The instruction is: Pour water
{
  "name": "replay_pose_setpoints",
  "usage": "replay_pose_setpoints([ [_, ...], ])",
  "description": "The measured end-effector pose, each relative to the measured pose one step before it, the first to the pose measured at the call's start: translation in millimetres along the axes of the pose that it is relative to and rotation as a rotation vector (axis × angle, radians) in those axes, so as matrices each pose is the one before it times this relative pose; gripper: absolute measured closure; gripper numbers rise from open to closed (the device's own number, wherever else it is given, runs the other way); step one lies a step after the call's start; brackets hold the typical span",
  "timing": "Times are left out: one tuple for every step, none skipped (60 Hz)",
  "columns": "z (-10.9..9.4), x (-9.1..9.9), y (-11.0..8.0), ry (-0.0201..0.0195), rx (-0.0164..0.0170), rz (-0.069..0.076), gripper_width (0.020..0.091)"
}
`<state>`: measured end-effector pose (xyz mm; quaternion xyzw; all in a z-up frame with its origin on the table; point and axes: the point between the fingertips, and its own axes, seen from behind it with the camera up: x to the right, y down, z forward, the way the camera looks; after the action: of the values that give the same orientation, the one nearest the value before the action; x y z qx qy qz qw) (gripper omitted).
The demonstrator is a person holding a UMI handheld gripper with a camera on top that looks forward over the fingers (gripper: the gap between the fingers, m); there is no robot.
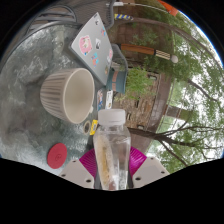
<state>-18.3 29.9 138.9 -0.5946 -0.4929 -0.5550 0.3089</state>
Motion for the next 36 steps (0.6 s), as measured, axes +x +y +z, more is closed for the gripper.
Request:
replay_pose_setpoints([
  [-0.70, 2.99, 0.23, 0.00077, -0.00069, -0.0539, 0.0725],
  [3.23, 1.69, -2.77, 0.02315, -0.00890, -0.0425, 0.0723],
  [-0.95, 3.03, -1.98, 0.01205, -0.00289, -0.0464, 0.0724],
  [-0.74, 2.41, -1.38, 0.00771, -0.00193, -0.0487, 0.0724],
  [-0.59, 2.97, -1.57, 0.00792, 0.00068, -0.0486, 0.0723],
  [0.36, 4.39, -1.93, 0.01304, 0.00212, -0.0426, 0.0723],
  [-2.01, 5.01, 0.93, 0.00474, 0.00424, -0.0402, 0.0724],
  [2.51, 7.08, 0.98, -0.00173, 0.01274, -0.0372, 0.0724],
  [-0.81, 4.28, 1.59, 0.01062, -0.00390, -0.0284, 0.0724],
  [-0.70, 2.76, 1.15, 0.00540, -0.00442, -0.0247, 0.0722],
  [-0.65, 1.08, 1.17, 0.00158, -0.00277, -0.0204, 0.0723],
  [-9.34, 1.04, -1.85, 0.01182, -0.02042, -0.0232, 0.0722],
  [6.30, -4.29, 3.27, -0.00574, 0.00675, -0.0050, 0.0723],
  [-1.17, -1.68, 1.82, -0.00515, -0.00460, -0.0218, 0.0723],
  [-1.51, -1.93, 1.12, -0.00451, -0.00252, -0.0228, 0.0722],
  [-1.40, -2.22, 0.35, -0.00336, 0.00046, -0.0228, 0.0722],
  [-2.08, -2.02, -0.70, -0.00210, 0.00377, -0.0214, 0.0721],
  [4.74, 5.47, -4.69, -0.01860, 0.01988, -0.0315, 0.0721],
  [-2.42, -1.20, -1.33, 0.00016, 0.00769, -0.0149, 0.0721],
  [-1.82, -1.56, -1.34, 0.00008, 0.00748, -0.0120, 0.0721],
  [-2.13, -1.64, -0.93, -0.00003, 0.00587, -0.0093, 0.0721],
  [-3.86, -1.53, -1.66, -0.00250, 0.00530, -0.0079, 0.0721],
  [4.95, 0.46, -2.01, -0.00360, 0.00451, -0.0046, 0.0721],
  [-2.40, -2.13, -0.56, -0.00283, 0.00486, -0.0004, 0.0722],
  [-2.19, -2.09, -0.73, -0.00259, 0.00536, 0.0032, 0.0722],
  [-1.90, -1.95, -0.02, -0.00180, 0.00455, 0.0063, 0.0721],
  [-1.64, -2.12, 0.72, -0.00139, 0.00231, 0.0083, 0.0721],
  [5.31, 1.42, -2.12, -0.00225, 0.00198, 0.0062, 0.0721],
  [-1.96, -1.67, 1.71, -0.00097, -0.00069, 0.0121, 0.0721],
  [-1.53, -1.50, 1.93, -0.00064, 0.00100, 0.0146, 0.0721],
  [-0.89, -1.13, 0.95, 0.00046, 0.00323, 0.0182, 0.0721],
  [-0.72, -0.66, 1.57, 0.00230, 0.00277, 0.0200, 0.0721],
  [0.47, -0.53, 2.33, 0.00347, 0.00052, 0.0206, 0.0720],
  [-5.01, -3.31, 2.85, 0.00406, -0.00068, 0.0192, 0.0720],
  [9.66, -0.62, -3.83, 0.01549, -0.01994, 0.0413, 0.0720],
  [-0.64, -1.44, 3.46, -0.00245, -0.00107, 0.0284, 0.0721],
])
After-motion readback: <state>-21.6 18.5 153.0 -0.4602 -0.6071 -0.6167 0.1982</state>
